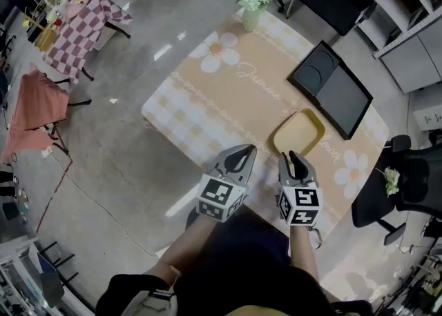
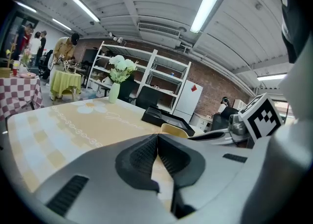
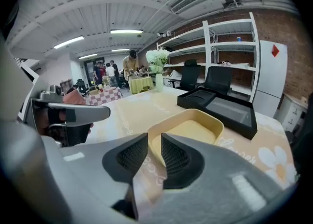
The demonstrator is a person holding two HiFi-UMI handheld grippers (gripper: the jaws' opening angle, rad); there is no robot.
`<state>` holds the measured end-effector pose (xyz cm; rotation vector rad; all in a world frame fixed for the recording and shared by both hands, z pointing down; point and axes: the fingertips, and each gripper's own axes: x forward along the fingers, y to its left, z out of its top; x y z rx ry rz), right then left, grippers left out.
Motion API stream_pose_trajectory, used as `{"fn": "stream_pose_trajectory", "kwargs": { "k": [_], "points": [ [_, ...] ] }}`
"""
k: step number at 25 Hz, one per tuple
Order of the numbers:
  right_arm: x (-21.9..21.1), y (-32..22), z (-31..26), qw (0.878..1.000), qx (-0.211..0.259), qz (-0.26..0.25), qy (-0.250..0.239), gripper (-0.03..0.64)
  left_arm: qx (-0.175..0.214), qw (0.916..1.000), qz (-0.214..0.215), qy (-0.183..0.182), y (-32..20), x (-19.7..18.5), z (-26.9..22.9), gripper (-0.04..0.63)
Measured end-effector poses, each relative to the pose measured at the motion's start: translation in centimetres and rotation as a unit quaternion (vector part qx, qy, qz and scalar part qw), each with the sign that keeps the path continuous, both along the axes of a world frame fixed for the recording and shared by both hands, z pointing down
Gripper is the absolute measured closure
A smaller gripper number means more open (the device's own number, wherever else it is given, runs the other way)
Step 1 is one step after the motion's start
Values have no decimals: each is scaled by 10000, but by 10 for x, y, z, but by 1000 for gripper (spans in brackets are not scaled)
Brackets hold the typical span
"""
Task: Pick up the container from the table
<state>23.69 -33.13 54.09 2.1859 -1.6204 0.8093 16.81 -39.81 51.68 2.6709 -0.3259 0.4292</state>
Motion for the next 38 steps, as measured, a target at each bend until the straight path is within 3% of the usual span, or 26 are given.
{"fn": "stream_pose_trajectory", "kwargs": {
  "k": [7,21,27,38],
  "points": [
    [-9,-10,19,9966,-667,-419,249,491,-133,9998,114,-37,-14,1,9,584],
    [-8,-19,43,9820,-1594,-696,732,495,-251,9986,456,-56,-40,12,20,584],
    [-6,-19,48,9687,-2067,-820,1103,532,-246,9974,675,-35,-47,19,20,584],
    [-4,-18,51,9655,-2203,-871,1078,580,-106,9960,888,15,-48,27,12,584]
  ]
}}
